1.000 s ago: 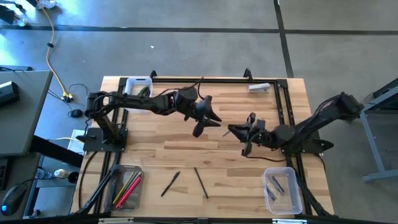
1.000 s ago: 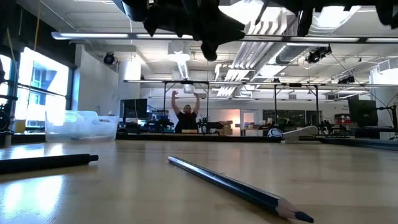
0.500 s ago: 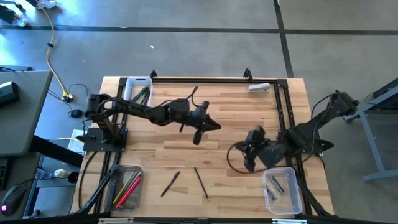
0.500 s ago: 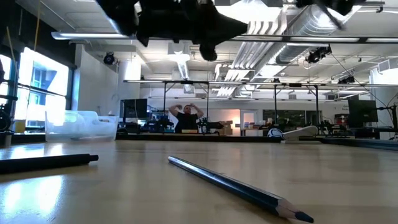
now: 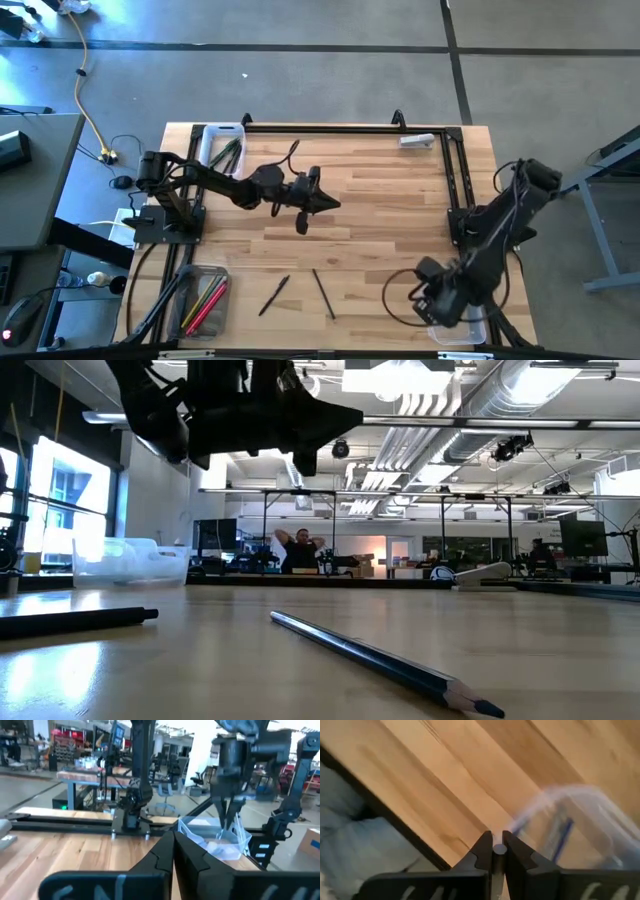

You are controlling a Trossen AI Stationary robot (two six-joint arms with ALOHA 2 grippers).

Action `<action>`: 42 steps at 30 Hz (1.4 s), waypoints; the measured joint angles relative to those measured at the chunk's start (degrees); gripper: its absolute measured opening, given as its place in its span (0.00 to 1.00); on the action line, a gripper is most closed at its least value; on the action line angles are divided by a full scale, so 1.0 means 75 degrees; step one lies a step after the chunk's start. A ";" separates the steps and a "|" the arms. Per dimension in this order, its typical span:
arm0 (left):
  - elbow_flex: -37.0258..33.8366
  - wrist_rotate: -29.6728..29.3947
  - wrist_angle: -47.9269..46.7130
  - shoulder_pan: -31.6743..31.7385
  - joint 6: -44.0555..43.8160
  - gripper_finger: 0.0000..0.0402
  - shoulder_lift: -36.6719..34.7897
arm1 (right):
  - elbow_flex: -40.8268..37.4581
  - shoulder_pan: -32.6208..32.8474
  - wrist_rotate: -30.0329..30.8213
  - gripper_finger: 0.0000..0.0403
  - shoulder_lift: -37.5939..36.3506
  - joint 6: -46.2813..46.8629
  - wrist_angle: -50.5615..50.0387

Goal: Sort crayons/erasers/pens/pencils in bins
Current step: Put the gray crayon into the bottom transparent bin, then put the black pen into the top transparent bin

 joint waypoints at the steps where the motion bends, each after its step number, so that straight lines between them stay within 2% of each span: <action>1: -0.0032 0.0008 0.0086 0.0000 0.0006 0.00 0.0000 | 0.0000 0.0141 -0.0095 0.02 0.0116 0.0234 -0.0081; 7: -0.0048 0.0032 0.0131 0.0000 0.0083 0.00 0.0001 | -0.0067 0.0977 -0.0085 0.01 0.0694 0.0879 -0.0586; 13: -0.0048 0.0697 0.0157 0.0000 0.0083 0.00 0.0002 | -0.1269 0.1526 -0.0092 0.01 0.0655 0.1591 0.0353; 19: -0.0048 0.0950 0.0058 0.0000 0.0019 0.00 0.0001 | -0.2207 0.1370 -0.0217 0.01 0.0643 0.1581 0.1362; 23: -0.0046 0.1185 -0.0458 -0.0001 -0.0048 0.01 0.0003 | -0.2161 0.1160 -0.0777 0.11 0.0643 0.1357 0.1256; 28: -0.0046 0.1344 -0.0896 -0.0155 0.0353 0.00 -0.0020 | -0.1353 0.1030 -0.0806 0.29 0.0643 0.0953 0.0117; 32: -0.0043 0.0755 -0.1781 -0.0408 0.0776 0.00 -0.0347 | -0.0387 0.0937 -0.0738 0.36 0.0642 0.0324 -0.0947; 35: -0.0040 -0.0163 -0.3021 -0.0764 0.1263 0.00 -0.0869 | 0.0222 0.0831 0.0072 0.32 0.0626 -0.0608 -0.1485; 38: -0.0040 -0.1168 -0.4418 -0.1287 0.1353 0.00 -0.1454 | 0.0326 0.0590 0.1621 0.18 0.0498 -0.1740 -0.1447; 40: -0.0040 -0.1844 -0.5242 -0.1699 0.1112 0.00 -0.1828 | 0.0091 0.0329 0.2558 0.06 0.0310 -0.2585 -0.0954; 42: -0.0038 -0.2496 -0.6074 -0.2141 0.0662 0.00 -0.2187 | -0.0287 -0.0038 0.3238 0.02 0.0065 -0.3753 0.0074</action>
